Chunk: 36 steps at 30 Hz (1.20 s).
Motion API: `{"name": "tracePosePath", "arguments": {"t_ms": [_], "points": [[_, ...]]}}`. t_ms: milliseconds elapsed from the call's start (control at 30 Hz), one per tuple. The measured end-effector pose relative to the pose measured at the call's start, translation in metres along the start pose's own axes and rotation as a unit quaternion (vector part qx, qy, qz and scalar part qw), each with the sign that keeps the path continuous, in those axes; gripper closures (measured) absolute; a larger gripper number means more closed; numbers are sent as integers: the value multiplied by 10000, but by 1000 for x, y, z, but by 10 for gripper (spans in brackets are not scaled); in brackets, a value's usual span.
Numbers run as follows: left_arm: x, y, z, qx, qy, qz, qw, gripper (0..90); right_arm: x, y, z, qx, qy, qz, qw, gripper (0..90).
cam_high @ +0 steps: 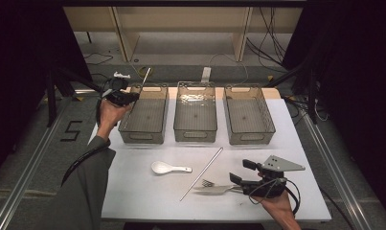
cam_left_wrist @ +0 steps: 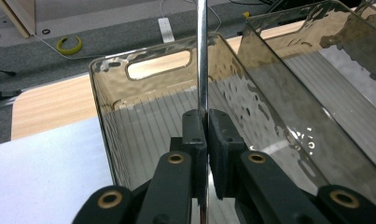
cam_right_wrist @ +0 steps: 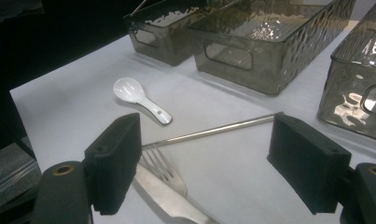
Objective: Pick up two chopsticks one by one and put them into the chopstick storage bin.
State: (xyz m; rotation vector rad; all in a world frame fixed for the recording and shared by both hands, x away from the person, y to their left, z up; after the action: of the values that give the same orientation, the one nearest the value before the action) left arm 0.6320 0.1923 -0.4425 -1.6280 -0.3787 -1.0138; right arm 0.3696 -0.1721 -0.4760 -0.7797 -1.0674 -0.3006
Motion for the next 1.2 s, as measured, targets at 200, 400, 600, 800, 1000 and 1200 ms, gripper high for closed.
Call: {"name": "tracePosePath", "arguments": {"t_ms": [200, 400, 600, 800, 1000, 1200], "points": [[-6, 4, 4, 64, 42, 6, 10000, 852, 0, 0, 1, 17, -37, 1, 10000, 263], [-11, 6, 3, 58, 40, 48, 10000, 851, 0, 0, 2, 17, -59, 9, 10000, 263], [-17, 9, 1, 16, 103, 47, 9999, 851, 0, 0, 1, 8, -50, 3, 10000, 263], [-21, 10, 0, 20, 112, 55, 9999, 850, 0, 0, 3, 27, -75, 21, 10000, 263], [-26, 13, -3, -15, 145, 104, 9998, 850, -1, 0, 4, 47, -92, 33, 9999, 263], [-32, 18, -2, 6, -31, 182, 9998, 839, -1, 0, 4, 51, -87, 41, 9999, 263]]}}
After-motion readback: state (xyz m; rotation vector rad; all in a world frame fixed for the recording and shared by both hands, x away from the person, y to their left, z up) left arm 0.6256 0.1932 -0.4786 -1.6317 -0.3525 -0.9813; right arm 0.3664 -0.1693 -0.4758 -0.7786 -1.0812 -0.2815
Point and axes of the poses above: each handheld gripper's, and its own axes: y roughly forward along the jaws, x roughly out of its top, z roughly to its left, the point moved 10 cm from there along y, roughly forward along the jaws, and after that the axes turned 4 degrees about y, right-handed, at the moved point
